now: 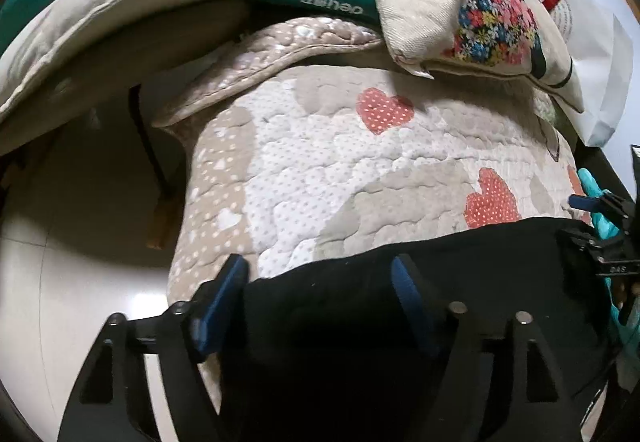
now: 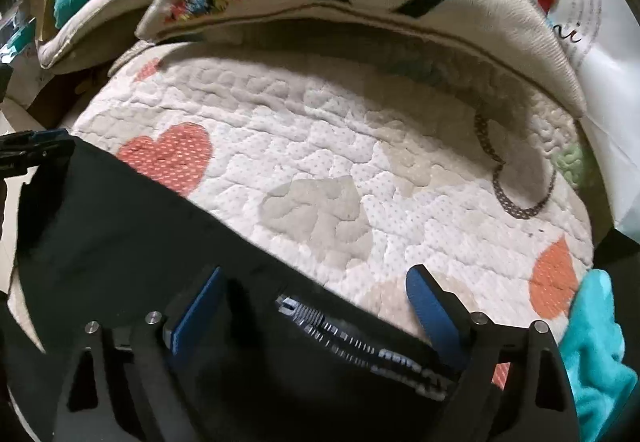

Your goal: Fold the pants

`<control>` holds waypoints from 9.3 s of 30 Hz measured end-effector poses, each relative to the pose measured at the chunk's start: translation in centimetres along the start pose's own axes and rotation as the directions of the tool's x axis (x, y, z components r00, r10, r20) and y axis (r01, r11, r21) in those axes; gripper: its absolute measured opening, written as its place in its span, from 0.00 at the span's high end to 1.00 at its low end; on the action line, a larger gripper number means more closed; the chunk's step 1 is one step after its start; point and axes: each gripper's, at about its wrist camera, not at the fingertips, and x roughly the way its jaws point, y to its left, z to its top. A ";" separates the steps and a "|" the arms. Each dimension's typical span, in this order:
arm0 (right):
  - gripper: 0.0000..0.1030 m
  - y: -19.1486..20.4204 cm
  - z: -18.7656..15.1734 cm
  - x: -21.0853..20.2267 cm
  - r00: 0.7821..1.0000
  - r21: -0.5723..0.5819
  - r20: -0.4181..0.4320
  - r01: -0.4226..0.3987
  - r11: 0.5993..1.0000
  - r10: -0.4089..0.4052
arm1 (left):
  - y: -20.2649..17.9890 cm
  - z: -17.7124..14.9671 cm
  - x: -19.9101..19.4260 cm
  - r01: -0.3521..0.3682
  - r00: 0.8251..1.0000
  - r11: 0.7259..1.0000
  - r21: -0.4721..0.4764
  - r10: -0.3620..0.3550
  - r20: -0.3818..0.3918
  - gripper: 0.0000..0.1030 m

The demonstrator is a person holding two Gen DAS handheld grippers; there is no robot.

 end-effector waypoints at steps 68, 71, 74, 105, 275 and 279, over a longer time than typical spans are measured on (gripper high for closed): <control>0.41 -6.8 -27.2 -14.8 0.963 0.878 0.233 -0.269 0.396 0.137 | -8.3 -24.3 -17.3 -0.148 0.982 0.974 0.174 0.165 -0.087 0.82; 0.41 -7.0 -25.9 -13.3 0.983 0.903 0.169 -0.185 0.388 0.075 | -8.0 -24.0 -16.9 -0.147 0.982 0.976 0.159 0.163 -0.095 0.82; 0.43 -7.7 -26.7 -12.3 0.980 0.935 0.193 -0.198 0.296 0.047 | -7.9 -23.8 -16.9 -0.149 0.982 0.978 0.147 0.163 -0.093 0.83; 0.53 1.7 -32.8 -24.0 0.927 0.815 -0.056 0.256 0.519 -0.370 | 2.1 -25.2 -20.4 -0.264 0.961 0.919 -0.292 0.226 -0.160 0.84; 0.54 13.8 -27.2 -18.2 0.987 0.137 -0.148 0.077 0.988 -0.057 | -11.6 -23.3 -17.6 0.333 0.927 0.844 -0.421 -0.375 -0.018 0.79; 0.53 12.1 -29.3 -18.2 0.966 0.190 -0.259 0.064 0.980 -0.013 | -12.8 -23.1 -16.4 0.358 0.915 0.844 -0.400 -0.402 -0.031 0.76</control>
